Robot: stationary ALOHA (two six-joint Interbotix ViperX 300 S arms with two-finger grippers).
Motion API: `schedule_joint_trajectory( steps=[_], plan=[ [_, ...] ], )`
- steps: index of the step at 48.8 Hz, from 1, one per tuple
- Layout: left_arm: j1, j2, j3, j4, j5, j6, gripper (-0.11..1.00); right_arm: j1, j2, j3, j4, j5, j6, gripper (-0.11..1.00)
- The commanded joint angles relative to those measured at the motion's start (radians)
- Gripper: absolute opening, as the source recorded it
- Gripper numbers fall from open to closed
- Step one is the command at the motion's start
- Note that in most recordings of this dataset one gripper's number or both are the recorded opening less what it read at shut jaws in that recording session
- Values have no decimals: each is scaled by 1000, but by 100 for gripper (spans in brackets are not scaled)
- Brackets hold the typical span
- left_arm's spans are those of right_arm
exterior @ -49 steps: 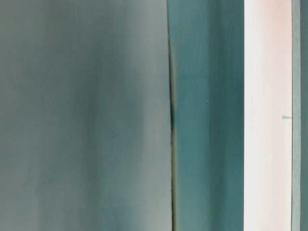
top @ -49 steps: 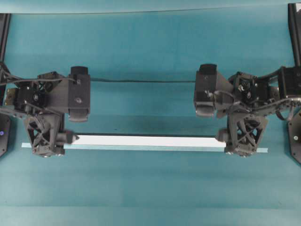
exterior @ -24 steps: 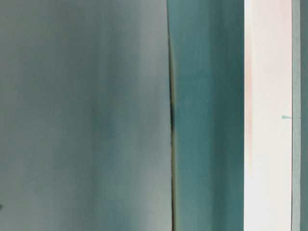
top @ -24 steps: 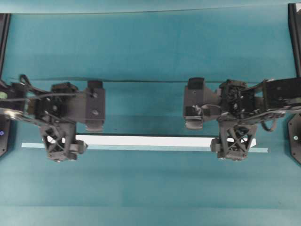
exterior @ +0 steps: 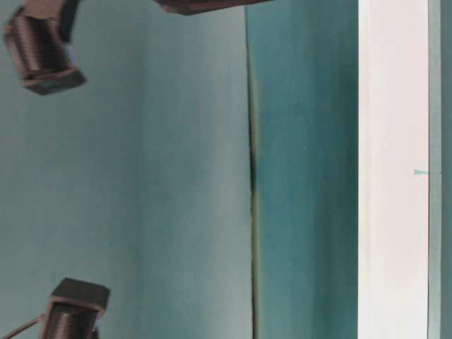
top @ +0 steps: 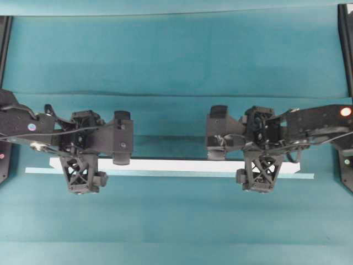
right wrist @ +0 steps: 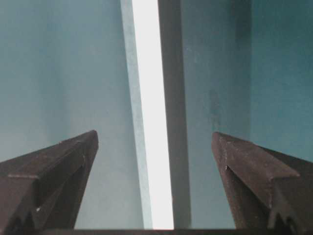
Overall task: Lift a wooden board with both hands.
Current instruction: 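Close both grippers on the white board's edges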
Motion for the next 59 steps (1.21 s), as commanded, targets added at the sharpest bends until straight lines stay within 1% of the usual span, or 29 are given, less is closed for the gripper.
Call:
schedule_joint_trajectory(
  steps=[1,9,18,30,59],
  plan=[
    [0,20,9,2,-35,0,99,5,37,8,2,-23,-11,94],
    [0,40,28,2,-64,2,99,8,75,21,3,-58,-14,94],
    [3,51,40,2,-77,3,99,8,97,64,3,-121,-9,94],
    [11,66,57,2,-114,3,99,6,103,104,5,-192,-6,94],
    [11,74,54,2,-115,0,99,0,132,107,3,-227,-5,94]
  ],
)
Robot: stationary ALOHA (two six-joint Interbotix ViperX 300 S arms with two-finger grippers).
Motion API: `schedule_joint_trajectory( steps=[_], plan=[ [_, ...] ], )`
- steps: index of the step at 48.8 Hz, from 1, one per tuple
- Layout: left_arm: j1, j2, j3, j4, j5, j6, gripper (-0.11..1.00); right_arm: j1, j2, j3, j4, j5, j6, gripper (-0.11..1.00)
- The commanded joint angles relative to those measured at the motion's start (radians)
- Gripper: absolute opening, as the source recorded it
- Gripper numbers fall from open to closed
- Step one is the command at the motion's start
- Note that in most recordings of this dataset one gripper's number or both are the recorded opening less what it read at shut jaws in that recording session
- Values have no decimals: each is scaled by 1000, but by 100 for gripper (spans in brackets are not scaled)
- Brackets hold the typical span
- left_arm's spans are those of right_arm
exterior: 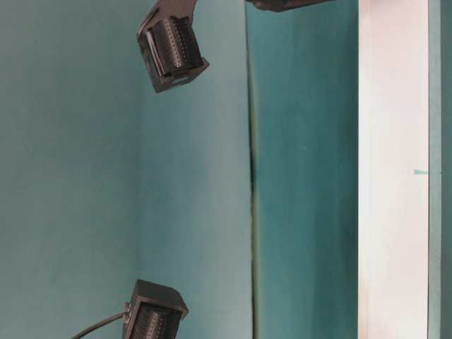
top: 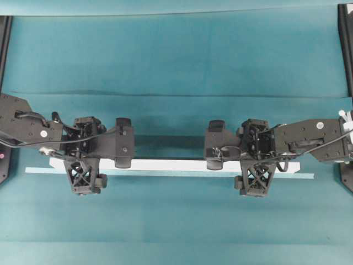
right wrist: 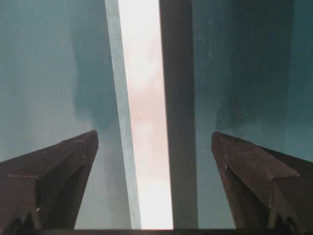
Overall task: Lift a wooden board with both hands.
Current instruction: 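Close both grippers on the white board's edges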
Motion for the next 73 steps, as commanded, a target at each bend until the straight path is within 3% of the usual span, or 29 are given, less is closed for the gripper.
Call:
schedule_joint_trajectory(
  steps=[1,7,12,15,22,25,73],
  plan=[
    [2,-5,-9,2,-5,-2,99,-3,8,-3,0,-8,2,94],
    [2,-5,-11,2,-5,-8,97,-8,11,-2,-2,-8,2,93],
    [2,-5,-9,2,-5,-9,87,-8,18,-2,-3,-5,2,85],
    [2,-6,-8,2,-5,-8,75,-8,23,-2,-3,-3,3,71],
    [2,-8,-5,2,-5,-2,33,-5,28,-6,-2,-6,0,28],
    [2,-8,-6,2,-5,0,18,-2,31,-8,0,-6,-2,21],
    [3,-40,-28,2,28,-3,17,-9,-15,-26,25,26,0,21]
  ],
)
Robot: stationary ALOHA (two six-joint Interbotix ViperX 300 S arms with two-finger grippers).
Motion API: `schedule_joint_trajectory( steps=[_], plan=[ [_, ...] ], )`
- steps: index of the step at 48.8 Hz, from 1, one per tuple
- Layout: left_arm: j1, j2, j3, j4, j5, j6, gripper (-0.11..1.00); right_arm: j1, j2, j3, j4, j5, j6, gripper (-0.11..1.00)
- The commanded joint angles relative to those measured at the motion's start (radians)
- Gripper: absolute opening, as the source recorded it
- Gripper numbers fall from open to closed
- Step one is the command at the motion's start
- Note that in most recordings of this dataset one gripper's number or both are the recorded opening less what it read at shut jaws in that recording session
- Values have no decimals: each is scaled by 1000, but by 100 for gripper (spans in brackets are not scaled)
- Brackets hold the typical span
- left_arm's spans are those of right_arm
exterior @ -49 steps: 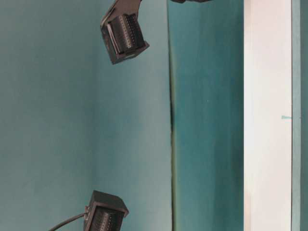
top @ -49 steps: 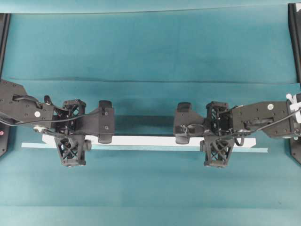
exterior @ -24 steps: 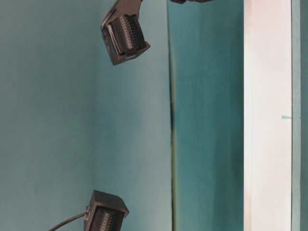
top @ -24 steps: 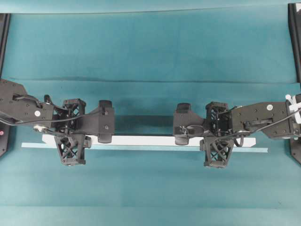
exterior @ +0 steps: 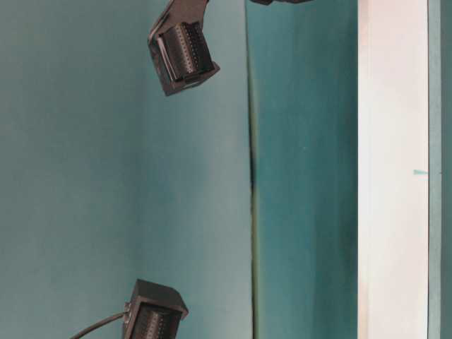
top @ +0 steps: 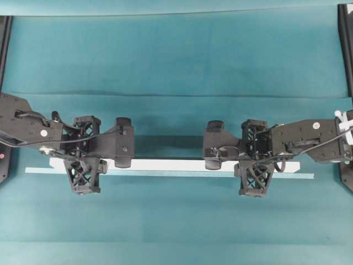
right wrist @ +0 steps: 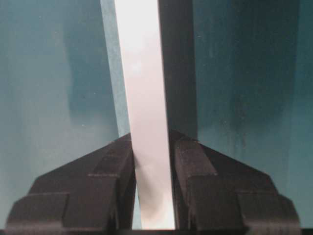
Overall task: Lift a wooden board with both hands.
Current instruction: 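Close both grippers on the white board's edges, then lift the board with both grippers and pull it back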
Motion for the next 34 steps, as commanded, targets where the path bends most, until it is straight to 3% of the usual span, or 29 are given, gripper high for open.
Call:
schedule_joint_trajectory(
  steps=[1,18,34],
  plan=[
    [0,-38,-28,0,20,-2,17,-6,-31,-18,15,17,-2,21],
    [3,-107,-101,0,163,2,17,-28,-138,-103,29,198,-2,21],
    [9,-156,-198,0,287,25,17,-43,-158,-181,25,341,-6,21]
  ],
)
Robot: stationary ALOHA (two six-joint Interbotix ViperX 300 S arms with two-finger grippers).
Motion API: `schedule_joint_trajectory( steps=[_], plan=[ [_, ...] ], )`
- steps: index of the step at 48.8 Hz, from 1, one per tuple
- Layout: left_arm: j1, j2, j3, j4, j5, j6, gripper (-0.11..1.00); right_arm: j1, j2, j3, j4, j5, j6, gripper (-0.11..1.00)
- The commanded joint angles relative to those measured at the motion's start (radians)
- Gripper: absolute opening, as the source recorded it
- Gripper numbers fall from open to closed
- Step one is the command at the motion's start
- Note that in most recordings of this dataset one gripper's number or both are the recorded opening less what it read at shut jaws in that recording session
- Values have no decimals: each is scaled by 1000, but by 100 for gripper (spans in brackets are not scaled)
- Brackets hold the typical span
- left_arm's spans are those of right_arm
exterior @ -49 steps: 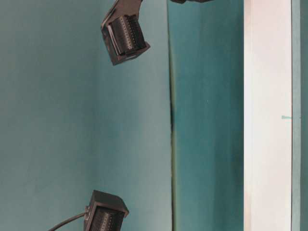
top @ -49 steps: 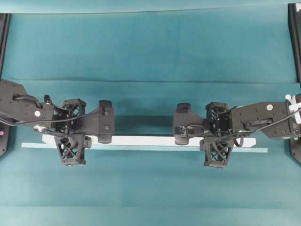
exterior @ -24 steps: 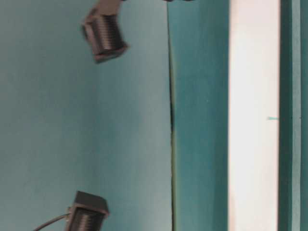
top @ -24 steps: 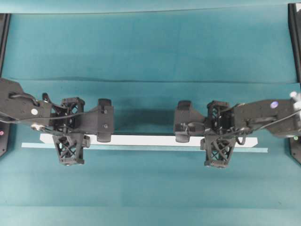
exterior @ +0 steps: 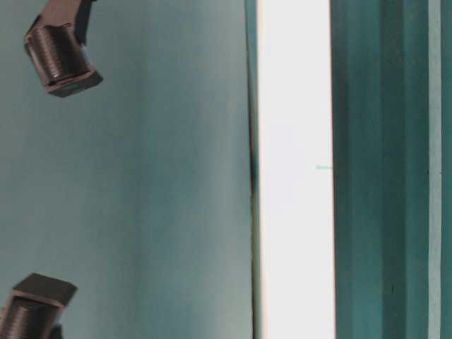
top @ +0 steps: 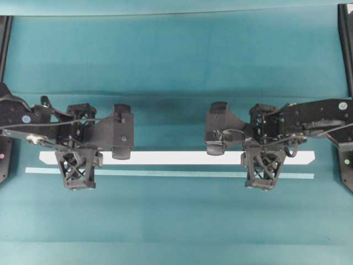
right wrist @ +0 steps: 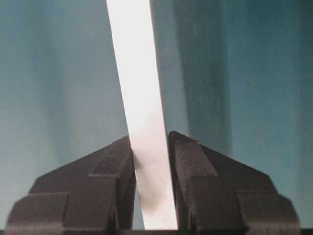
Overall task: Lift a wooden board with both hands.
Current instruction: 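Lift the board with both grippers and pull it back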
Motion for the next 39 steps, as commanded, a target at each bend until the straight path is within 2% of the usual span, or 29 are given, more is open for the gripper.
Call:
schedule_joint_trajectory(
  steps=[1,12,39],
  plan=[
    [5,-28,-57,0,28,17,17,-11,-9,-41,0,23,-2,21],
    [20,-43,-123,0,110,35,17,-18,-26,-115,2,109,2,21],
    [32,-77,-325,2,333,67,17,-43,-49,-322,2,420,2,21]
  ],
)
